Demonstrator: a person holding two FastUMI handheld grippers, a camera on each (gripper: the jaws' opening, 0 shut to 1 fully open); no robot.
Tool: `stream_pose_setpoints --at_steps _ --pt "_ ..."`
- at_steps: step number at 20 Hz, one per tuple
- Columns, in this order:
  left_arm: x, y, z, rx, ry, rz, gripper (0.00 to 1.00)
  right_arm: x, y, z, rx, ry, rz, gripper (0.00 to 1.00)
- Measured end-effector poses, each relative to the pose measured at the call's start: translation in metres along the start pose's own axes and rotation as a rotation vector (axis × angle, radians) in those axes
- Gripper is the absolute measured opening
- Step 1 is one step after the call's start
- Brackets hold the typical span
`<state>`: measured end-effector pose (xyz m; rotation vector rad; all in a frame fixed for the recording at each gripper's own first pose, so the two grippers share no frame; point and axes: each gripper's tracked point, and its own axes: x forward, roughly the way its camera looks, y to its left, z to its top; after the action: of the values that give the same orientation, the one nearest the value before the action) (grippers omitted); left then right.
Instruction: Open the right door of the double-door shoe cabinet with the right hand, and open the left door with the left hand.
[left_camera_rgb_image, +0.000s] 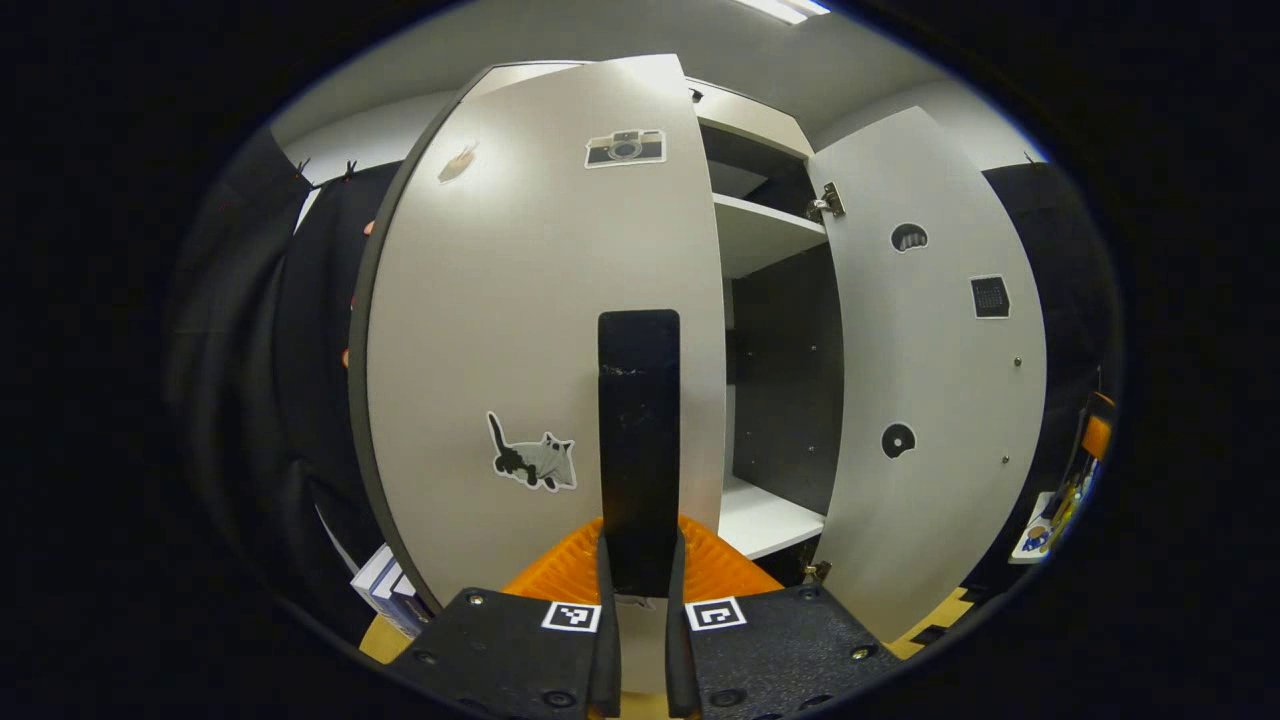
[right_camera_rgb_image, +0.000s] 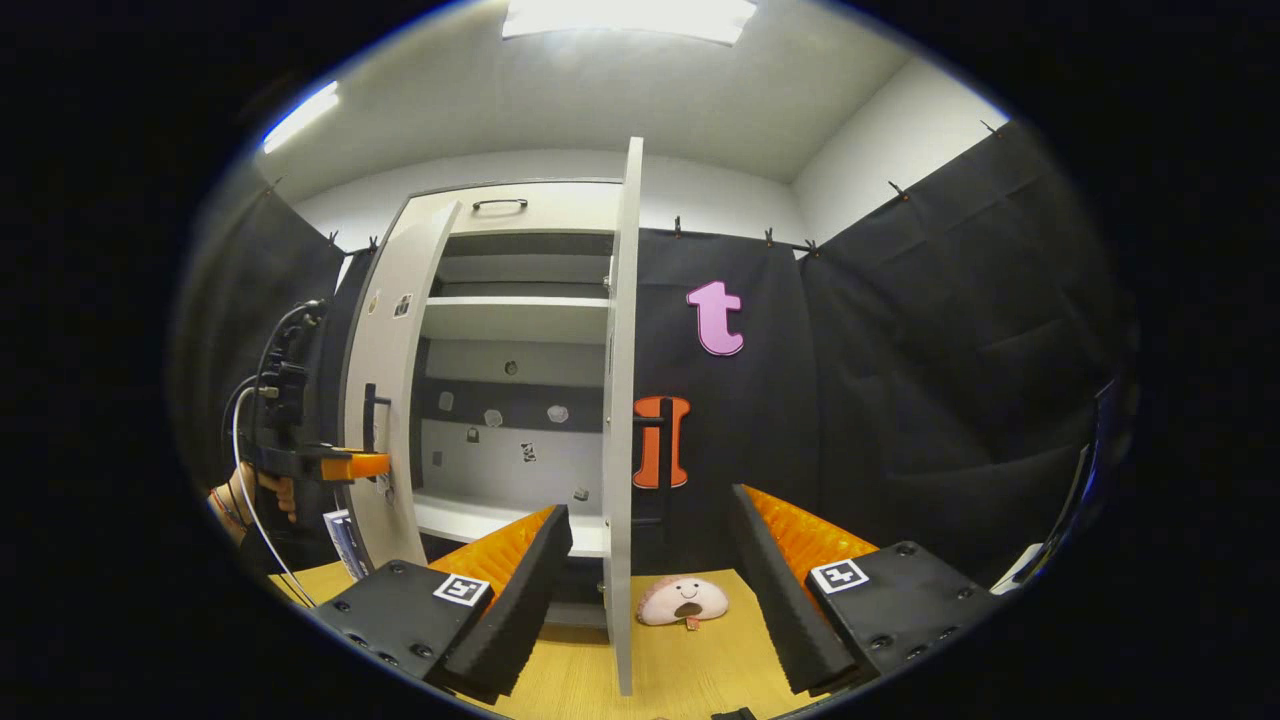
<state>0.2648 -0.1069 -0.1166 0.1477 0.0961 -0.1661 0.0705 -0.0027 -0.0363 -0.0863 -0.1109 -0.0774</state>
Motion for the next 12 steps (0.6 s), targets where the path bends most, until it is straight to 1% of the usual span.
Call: stream_pose_setpoints --at_steps 6,9,10,11,12 --pt "-0.01 0.004 -0.002 0.004 0.015 0.0 0.18 -0.003 0.003 -0.005 0.001 0.018 -0.008 1.0" --pt "-0.015 0.006 -0.002 -0.01 0.011 -0.018 0.18 -0.007 0.007 -0.008 0.011 0.029 0.004 1.0" --pt "-0.016 0.006 -0.002 -0.022 0.01 -0.024 0.18 -0.006 0.007 -0.008 0.012 0.029 0.002 0.94" --pt "-0.017 0.007 -0.002 -0.029 0.01 -0.027 0.18 -0.006 0.006 -0.007 0.009 0.026 -0.005 0.94" --pt "-0.018 0.008 -0.001 -0.031 0.009 -0.028 0.15 -0.006 0.006 -0.006 0.005 0.025 -0.009 1.0"
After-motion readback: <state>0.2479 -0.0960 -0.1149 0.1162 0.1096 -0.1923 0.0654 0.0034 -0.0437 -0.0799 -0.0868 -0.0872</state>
